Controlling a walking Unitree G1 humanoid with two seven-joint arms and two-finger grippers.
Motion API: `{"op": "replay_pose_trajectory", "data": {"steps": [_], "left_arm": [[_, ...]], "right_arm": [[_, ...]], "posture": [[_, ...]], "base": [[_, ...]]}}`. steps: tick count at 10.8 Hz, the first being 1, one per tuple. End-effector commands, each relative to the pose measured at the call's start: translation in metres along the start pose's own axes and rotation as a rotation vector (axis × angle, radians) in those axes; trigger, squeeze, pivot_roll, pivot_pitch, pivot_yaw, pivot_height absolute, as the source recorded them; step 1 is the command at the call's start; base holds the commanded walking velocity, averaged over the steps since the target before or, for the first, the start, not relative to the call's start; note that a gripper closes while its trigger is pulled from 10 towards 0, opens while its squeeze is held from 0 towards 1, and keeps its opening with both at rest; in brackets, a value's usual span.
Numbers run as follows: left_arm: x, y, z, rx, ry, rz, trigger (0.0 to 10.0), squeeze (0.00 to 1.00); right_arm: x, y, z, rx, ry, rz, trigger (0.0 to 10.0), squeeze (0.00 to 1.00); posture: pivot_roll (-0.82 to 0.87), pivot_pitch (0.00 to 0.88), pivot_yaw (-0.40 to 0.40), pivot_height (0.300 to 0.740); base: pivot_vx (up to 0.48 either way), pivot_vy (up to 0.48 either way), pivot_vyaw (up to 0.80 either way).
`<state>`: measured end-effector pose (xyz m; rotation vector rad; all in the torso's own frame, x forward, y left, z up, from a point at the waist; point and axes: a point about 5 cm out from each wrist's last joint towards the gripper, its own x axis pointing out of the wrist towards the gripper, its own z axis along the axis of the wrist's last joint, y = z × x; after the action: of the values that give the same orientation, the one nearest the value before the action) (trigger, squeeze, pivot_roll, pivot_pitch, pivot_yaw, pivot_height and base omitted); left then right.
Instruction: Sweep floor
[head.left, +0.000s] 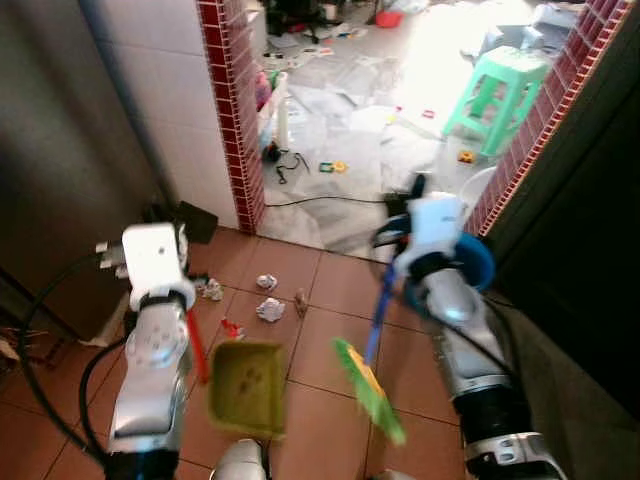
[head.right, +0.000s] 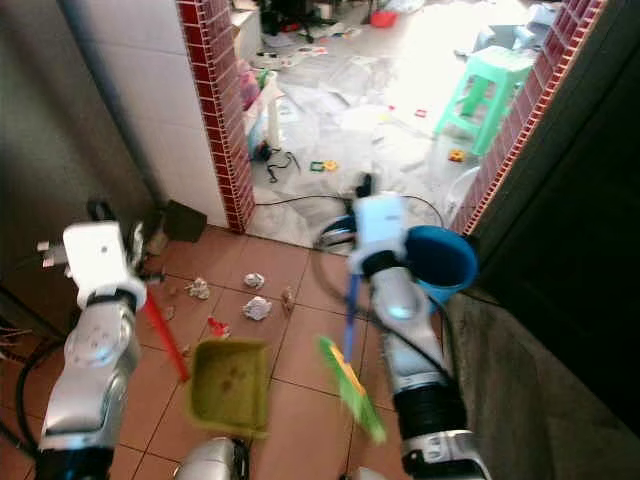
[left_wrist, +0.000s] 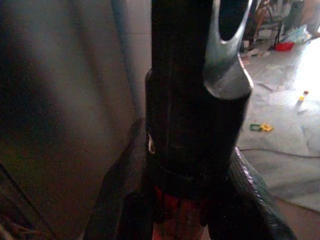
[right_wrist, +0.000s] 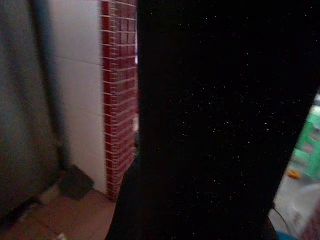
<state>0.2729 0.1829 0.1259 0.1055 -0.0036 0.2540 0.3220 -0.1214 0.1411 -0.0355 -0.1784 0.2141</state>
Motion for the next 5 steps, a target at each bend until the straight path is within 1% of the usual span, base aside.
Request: {"op": "replay_pose_trajectory", "data": {"steps": [1,2,3,4,5], "left_arm": [[0.002,0.000,0.008,0.023,-0.055,-0.004,10.0,0.00],[0.002,-0.004,0.009,0.033,-0.068,-0.025,10.0,0.00],[-0.001,-0.006,0.011,0.027,-0.071,-0.046,10.0,0.00],[-0.006,-0.006,0.008,0.027,-0.059,-0.061,10.0,0.00],[-0.012,-0.005,-0.008,0.036,-0.012,-0.078,10.0,0.00]], "right_arm": [[0.002,-0.001,0.000,0.017,0.007,-0.006,10.0,0.00],[0.000,0.001,0.000,0.067,-0.001,-0.012,10.0,0.00],[-0.003,0.005,0.002,0.077,-0.010,-0.031,10.0,0.00],[-0.008,0.008,0.002,0.087,-0.008,-0.041,10.0,0.00],[-0.016,0.012,-0.011,0.097,0.033,-0.049,10.0,0.00]], "posture": [[0.03,0.000,-0.004,0.740],[0.03,0.000,-0.001,0.740],[0.01,0.000,0.018,0.740],[0.00,0.000,0.031,0.740],[-0.01,0.000,0.040,0.740]], "base": [[0.000,0.000,0.00],[0.000,0.000,0.00],[0.000,0.000,0.00],[0.000,0.000,0.00],[0.000,0.000,0.00]]}}
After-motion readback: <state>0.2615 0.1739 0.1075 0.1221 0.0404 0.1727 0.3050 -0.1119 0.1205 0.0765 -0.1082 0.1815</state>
